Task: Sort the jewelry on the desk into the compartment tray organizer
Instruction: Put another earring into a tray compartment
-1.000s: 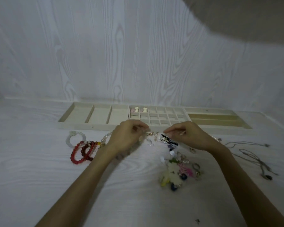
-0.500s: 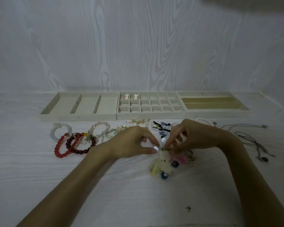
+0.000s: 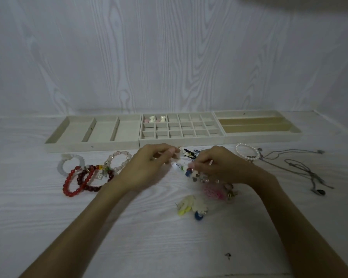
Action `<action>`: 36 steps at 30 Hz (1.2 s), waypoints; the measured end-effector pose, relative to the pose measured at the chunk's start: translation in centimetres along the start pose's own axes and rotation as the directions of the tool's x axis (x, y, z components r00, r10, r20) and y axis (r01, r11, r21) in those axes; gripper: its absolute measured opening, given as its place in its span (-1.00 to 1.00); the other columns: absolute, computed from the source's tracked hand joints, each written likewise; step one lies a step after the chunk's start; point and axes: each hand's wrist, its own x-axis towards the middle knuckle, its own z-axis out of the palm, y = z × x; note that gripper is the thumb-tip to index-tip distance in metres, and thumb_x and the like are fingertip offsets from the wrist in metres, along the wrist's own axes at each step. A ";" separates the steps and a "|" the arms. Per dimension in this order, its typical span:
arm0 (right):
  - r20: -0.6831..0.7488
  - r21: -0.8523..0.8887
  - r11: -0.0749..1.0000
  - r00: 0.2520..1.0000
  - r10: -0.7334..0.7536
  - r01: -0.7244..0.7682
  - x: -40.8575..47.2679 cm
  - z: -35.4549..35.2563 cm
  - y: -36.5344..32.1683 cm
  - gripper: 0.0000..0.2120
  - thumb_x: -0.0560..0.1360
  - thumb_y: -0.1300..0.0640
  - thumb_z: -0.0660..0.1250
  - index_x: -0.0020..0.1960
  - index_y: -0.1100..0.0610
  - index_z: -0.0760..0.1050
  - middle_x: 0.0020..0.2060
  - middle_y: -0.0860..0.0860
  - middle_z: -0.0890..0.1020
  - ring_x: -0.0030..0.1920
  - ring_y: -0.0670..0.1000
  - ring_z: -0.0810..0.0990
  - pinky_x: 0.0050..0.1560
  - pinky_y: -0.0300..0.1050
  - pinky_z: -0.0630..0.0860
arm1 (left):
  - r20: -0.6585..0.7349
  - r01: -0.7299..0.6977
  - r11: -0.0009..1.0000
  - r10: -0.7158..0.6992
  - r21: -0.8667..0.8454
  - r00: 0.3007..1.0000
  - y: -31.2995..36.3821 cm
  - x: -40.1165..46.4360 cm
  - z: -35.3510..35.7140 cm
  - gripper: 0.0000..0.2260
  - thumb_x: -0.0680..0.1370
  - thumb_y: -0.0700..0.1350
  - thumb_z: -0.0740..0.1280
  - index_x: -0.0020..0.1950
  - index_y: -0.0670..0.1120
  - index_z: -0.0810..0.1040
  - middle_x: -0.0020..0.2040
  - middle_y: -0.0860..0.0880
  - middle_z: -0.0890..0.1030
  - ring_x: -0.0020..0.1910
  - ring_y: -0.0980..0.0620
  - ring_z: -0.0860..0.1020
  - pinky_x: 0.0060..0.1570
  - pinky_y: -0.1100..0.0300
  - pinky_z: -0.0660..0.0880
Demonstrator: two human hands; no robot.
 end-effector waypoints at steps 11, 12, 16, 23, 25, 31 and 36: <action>-0.245 0.818 0.575 0.923 0.298 0.032 1.5 1.3 -0.1 -0.87 0.50 0.17 0.31 0.01 0.07 0.61 -0.10 0.03 0.71 -0.05 -0.03 0.68 -0.08 -0.29 0.58 | 0.090 0.140 0.883 -0.111 -0.449 0.990 1.4 -0.4 -0.2 -0.81 0.55 -0.10 0.31 0.12 -0.05 0.62 -0.08 0.05 0.71 -0.20 0.21 0.64 -0.30 0.45 0.47; -0.242 0.824 0.566 0.922 0.303 0.030 1.5 1.4 0.0 -0.86 0.50 0.16 0.31 0.02 0.08 0.60 -0.09 0.03 0.71 -0.05 -0.02 0.68 -0.10 -0.30 0.57 | 0.074 0.128 0.891 -0.106 -0.436 0.992 1.3 -0.3 -0.1 -0.82 0.54 -0.10 0.32 0.11 -0.03 0.62 -0.09 0.06 0.71 -0.19 0.22 0.64 -0.30 0.46 0.47; -0.279 0.785 0.617 0.919 0.279 0.051 1.5 1.8 -0.3 -0.85 0.47 0.13 0.36 0.02 0.08 0.61 -0.13 0.04 0.71 -0.12 -0.04 0.68 -0.20 -0.36 0.53 | -0.048 0.009 0.944 -0.027 -0.331 0.998 1.6 0.0 0.5 -0.89 0.50 -0.02 0.36 0.01 0.10 0.62 -0.12 0.14 0.69 -0.17 0.25 0.62 -0.27 0.49 0.44; -0.164 0.777 0.627 0.946 0.281 -0.051 4.1 0.6 -0.2 -0.81 0.49 0.11 0.34 0.08 0.11 0.59 -0.04 0.06 0.69 0.03 0.00 0.66 0.11 -0.17 0.53 | -0.173 -0.041 0.940 -0.019 -0.338 0.985 2.5 3.3 -1.5 -0.83 0.47 -0.12 0.44 0.03 -0.11 0.67 -0.07 -0.06 0.70 -0.07 -0.01 0.67 -0.01 0.19 0.59; -0.074 0.833 0.548 0.968 0.238 -0.071 5.4 -0.7 -0.1 -0.77 0.45 0.12 0.37 0.10 0.11 0.58 -0.04 0.06 0.68 0.03 -0.02 0.65 0.11 -0.16 0.52 | -0.163 -0.029 0.944 -0.026 -0.329 0.986 3.0 5.0 -2.7 -0.85 0.46 -0.12 0.45 0.01 -0.11 0.68 -0.09 -0.03 0.71 -0.09 0.08 0.66 -0.03 0.31 0.56; -0.025 0.884 0.459 0.970 0.241 -0.091 10.7 -4.6 1.6 -0.77 0.50 0.24 0.33 0.15 0.19 0.55 -0.02 0.12 0.69 0.01 0.02 0.67 -0.01 -0.20 0.60 | -0.188 0.060 0.941 -0.128 -0.332 0.974 2.2 10.8 -5.1 -0.84 0.47 -0.12 0.44 0.02 -0.13 0.67 -0.05 -0.11 0.69 -0.18 0.15 0.62 -0.14 0.32 0.52; 0.014 0.738 0.610 0.910 0.414 -0.289 14.2 -5.9 3.7 -0.75 0.44 0.32 0.39 0.12 0.29 0.55 -0.11 0.18 0.70 -0.04 0.06 0.68 0.00 -0.14 0.61 | -0.137 0.173 0.976 -0.191 -0.135 0.972 -0.5 13.8 -4.7 -0.81 0.44 -0.07 0.48 0.00 -0.09 0.68 -0.09 -0.14 0.68 -0.15 0.01 0.57 0.04 0.04 0.54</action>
